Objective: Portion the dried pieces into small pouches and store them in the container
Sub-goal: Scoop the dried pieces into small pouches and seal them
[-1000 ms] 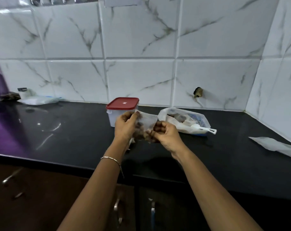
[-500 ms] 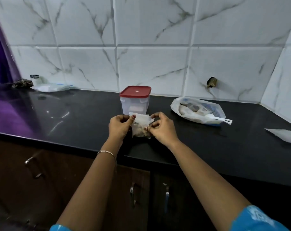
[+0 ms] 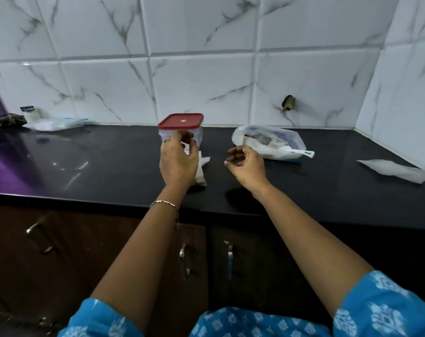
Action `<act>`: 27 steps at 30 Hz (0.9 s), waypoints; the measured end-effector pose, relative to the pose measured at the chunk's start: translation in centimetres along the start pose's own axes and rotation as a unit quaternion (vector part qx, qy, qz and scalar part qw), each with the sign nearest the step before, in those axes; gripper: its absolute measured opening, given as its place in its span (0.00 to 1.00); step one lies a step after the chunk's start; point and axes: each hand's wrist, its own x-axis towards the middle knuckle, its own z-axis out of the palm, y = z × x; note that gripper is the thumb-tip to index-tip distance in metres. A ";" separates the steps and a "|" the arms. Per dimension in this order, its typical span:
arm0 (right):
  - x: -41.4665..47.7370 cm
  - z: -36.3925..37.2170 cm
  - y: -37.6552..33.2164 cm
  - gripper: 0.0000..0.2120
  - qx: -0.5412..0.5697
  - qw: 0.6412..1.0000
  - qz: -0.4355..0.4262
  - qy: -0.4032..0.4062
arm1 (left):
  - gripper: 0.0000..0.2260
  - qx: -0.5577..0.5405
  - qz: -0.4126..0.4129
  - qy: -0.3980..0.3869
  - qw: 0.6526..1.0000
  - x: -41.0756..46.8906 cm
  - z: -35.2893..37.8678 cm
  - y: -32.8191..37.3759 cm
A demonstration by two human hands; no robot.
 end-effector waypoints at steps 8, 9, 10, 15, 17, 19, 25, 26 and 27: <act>-1.1 -10.9 2.9 0.08 -0.035 0.994 0.026 0.100 | 0.06 -0.077 0.033 -0.165 0.983 -4.5 7.5 7.4; -1.3 -12.6 3.4 0.08 -0.053 0.992 0.025 0.112 | 0.06 -0.088 0.038 -0.194 0.976 -5.2 8.6 8.4; -1.4 -13.9 3.8 0.08 -0.070 0.990 0.024 0.122 | 0.06 -0.099 0.040 -0.222 0.969 -5.7 9.6 9.3; -2.2 -22.5 7.1 0.09 -0.238 0.953 0.027 0.186 | 0.08 -0.207 -0.038 -0.384 0.899 -9.0 16.2 13.7; -2.5 -25.1 8.2 0.13 -0.320 0.925 0.041 0.199 | 0.09 -0.225 -0.065 -0.427 0.873 -10.1 18.0 15.0; -2.4 -27.5 9.1 0.17 -0.376 0.902 0.073 0.202 | 0.08 -0.241 -0.079 -0.445 0.859 -10.7 19.8 16.4; -1.0 -30.9 11.1 0.26 -0.502 0.843 0.111 0.158 | 0.05 -0.201 -0.091 -0.483 0.848 -9.9 23.5 17.7; -0.6 -31.0 11.5 0.26 -0.526 0.831 0.098 0.150 | 0.04 -0.200 -0.100 -0.484 0.846 -9.8 23.9 17.5; -0.2 -31.0 11.6 0.25 -0.550 0.819 0.083 0.143 | 0.03 -0.204 -0.110 -0.482 0.845 -9.6 24.0 17.4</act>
